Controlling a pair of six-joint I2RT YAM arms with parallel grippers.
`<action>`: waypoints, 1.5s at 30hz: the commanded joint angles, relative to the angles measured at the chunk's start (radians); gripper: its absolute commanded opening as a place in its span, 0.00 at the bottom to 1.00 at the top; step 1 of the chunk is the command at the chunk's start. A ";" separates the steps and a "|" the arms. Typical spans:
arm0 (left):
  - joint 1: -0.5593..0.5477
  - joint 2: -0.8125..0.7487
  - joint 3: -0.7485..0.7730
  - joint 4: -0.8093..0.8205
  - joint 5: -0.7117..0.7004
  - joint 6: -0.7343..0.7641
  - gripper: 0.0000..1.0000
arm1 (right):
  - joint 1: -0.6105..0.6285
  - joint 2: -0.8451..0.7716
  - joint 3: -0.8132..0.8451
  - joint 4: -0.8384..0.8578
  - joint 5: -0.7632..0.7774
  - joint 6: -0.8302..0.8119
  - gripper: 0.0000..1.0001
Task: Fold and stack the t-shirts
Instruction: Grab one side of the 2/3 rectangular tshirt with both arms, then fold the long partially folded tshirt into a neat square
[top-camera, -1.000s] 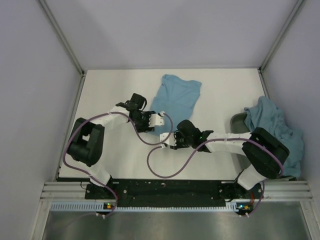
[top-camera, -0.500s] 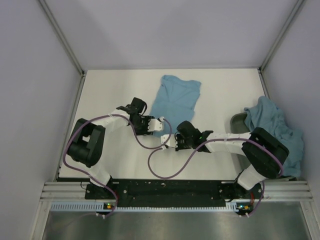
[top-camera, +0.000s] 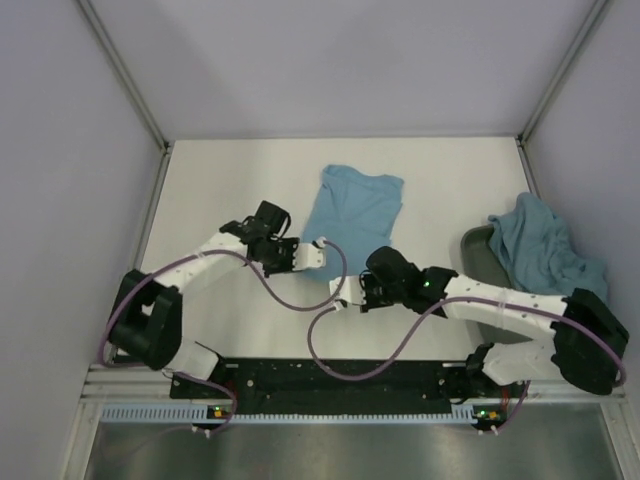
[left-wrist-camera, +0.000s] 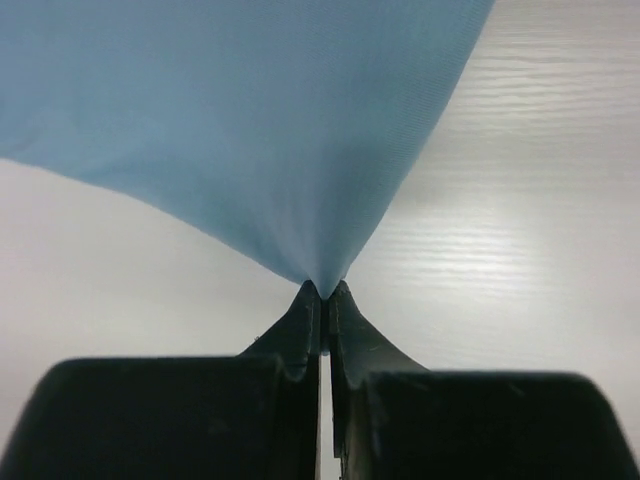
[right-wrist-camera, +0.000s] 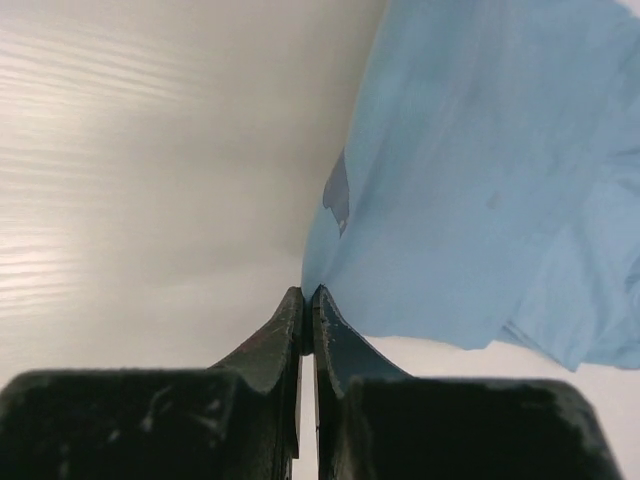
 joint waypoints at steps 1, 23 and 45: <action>0.007 -0.256 -0.010 -0.312 0.040 -0.053 0.00 | 0.100 -0.183 0.051 -0.244 -0.038 0.089 0.00; 0.016 0.006 0.485 -0.328 -0.110 -0.400 0.00 | -0.293 -0.248 0.191 -0.255 -0.124 0.355 0.00; 0.053 0.570 0.852 -0.282 -0.340 -0.449 0.02 | -0.517 0.344 0.404 -0.065 -0.117 0.302 0.00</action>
